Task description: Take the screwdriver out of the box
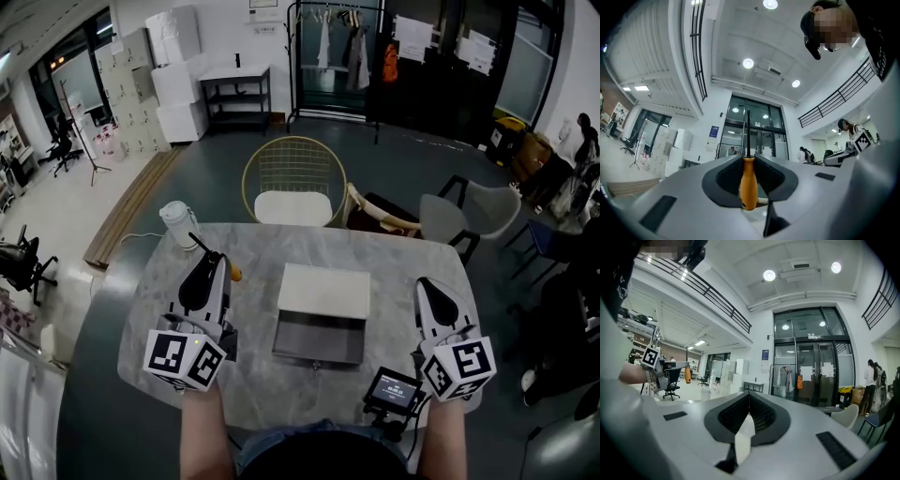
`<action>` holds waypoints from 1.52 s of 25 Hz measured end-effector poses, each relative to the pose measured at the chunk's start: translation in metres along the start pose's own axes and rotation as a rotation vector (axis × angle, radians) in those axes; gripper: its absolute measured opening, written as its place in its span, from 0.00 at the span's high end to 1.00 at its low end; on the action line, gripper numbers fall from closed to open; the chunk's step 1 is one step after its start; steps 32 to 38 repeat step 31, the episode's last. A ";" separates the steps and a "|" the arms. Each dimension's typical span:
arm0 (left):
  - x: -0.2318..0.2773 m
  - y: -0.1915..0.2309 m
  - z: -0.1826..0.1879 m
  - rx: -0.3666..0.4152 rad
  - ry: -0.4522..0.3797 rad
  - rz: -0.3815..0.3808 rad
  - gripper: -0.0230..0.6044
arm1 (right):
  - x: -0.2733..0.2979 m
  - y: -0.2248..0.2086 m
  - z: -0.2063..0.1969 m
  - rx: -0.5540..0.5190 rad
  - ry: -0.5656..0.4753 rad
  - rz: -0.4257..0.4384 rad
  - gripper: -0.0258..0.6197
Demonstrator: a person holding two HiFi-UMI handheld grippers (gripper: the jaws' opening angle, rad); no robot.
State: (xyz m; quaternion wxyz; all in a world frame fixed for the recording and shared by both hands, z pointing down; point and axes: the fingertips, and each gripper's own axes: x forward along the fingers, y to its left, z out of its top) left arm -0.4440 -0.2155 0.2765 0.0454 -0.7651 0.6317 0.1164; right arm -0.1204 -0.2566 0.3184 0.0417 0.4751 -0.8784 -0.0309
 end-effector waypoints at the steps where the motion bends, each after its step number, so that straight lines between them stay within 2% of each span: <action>1: 0.000 0.000 -0.001 -0.001 0.000 0.000 0.83 | 0.000 0.000 0.001 0.001 -0.006 0.006 0.92; 4: -0.001 -0.002 -0.005 -0.007 0.007 -0.002 0.83 | -0.002 0.004 0.005 -0.010 -0.035 0.041 0.92; 8: -0.001 -0.005 -0.006 -0.007 0.014 -0.011 0.83 | -0.001 0.006 0.005 -0.057 -0.011 0.023 0.92; 19: 0.001 -0.009 -0.004 0.025 0.032 -0.029 0.83 | -0.002 0.003 0.000 -0.038 -0.004 0.004 0.92; 38: 0.003 -0.010 0.002 0.032 0.036 -0.038 0.83 | -0.002 0.000 0.003 -0.049 -0.003 0.012 0.92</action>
